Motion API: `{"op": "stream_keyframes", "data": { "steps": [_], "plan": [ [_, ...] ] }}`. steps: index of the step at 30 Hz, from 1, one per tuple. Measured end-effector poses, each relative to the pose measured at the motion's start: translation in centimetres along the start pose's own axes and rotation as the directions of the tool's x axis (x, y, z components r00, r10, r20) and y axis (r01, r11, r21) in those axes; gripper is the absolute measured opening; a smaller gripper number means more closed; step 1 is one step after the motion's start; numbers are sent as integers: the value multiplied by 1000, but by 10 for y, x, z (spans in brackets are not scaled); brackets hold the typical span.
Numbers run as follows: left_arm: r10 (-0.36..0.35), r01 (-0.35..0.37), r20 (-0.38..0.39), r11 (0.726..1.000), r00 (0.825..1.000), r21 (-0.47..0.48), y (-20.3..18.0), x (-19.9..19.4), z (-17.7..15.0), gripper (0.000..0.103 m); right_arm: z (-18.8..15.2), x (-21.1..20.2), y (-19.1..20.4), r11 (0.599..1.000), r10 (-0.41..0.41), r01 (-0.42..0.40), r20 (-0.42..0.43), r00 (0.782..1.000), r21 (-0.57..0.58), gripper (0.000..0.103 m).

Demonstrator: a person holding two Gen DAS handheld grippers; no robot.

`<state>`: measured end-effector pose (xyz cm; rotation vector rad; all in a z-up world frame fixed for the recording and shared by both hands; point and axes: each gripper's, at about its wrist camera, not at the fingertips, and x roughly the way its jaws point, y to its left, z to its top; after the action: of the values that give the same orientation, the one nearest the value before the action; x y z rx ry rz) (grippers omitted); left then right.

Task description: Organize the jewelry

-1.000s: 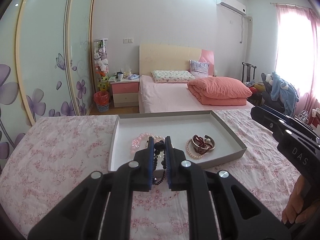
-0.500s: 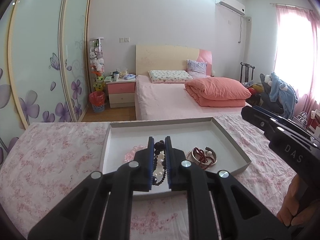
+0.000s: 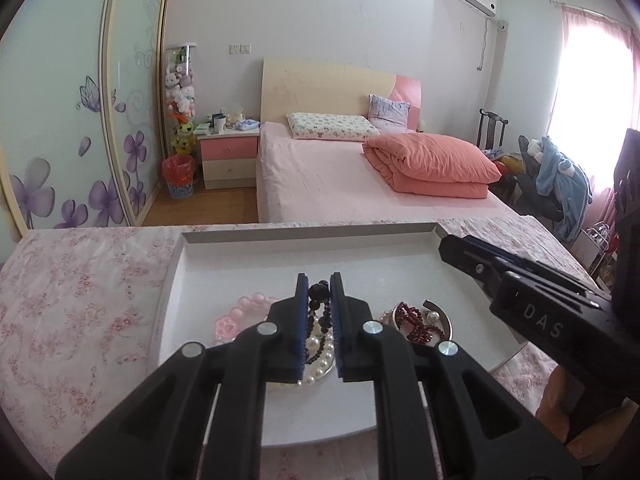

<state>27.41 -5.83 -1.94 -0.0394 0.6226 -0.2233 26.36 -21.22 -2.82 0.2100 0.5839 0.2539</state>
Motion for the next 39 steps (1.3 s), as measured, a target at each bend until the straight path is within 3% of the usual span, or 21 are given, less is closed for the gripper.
{"op": "stream_keyframes", "data": {
  "steps": [2,3,4,13,20,25,33,36,39],
  "plan": [
    [-8,8,-6,1000,1000,-21,4,3,1,14,2,2,-5,1000,10,-9,-13,1000,26,31],
    [-12,12,-9,1000,1000,-28,6,4,1,16,2,0,-8,999,9,-9,-7,1000,36,43],
    [-15,15,-10,999,1000,-42,10,4,3,17,3,-3,-10,999,5,-5,5,1000,43,47],
    [18,-14,26,991,1000,-133,45,-22,13,25,2,-31,-14,999,-10,8,38,999,53,47],
    [88,-80,58,989,994,-124,54,-64,-1,42,-8,-63,1,1000,-20,19,59,998,12,59],
    [126,-117,77,987,989,-108,58,-96,-16,53,-18,-89,14,999,-44,46,76,996,-27,75],
    [182,-171,122,980,976,-98,56,-152,-38,91,-39,-128,30,989,-111,121,117,987,-86,101],
    [189,-180,141,981,972,-73,50,-169,-46,99,-48,-139,38,983,-128,142,126,984,-117,101],
    [199,-192,161,980,967,-59,44,-183,-57,99,-57,-147,44,982,-123,139,123,985,-130,101]
  ]
}}
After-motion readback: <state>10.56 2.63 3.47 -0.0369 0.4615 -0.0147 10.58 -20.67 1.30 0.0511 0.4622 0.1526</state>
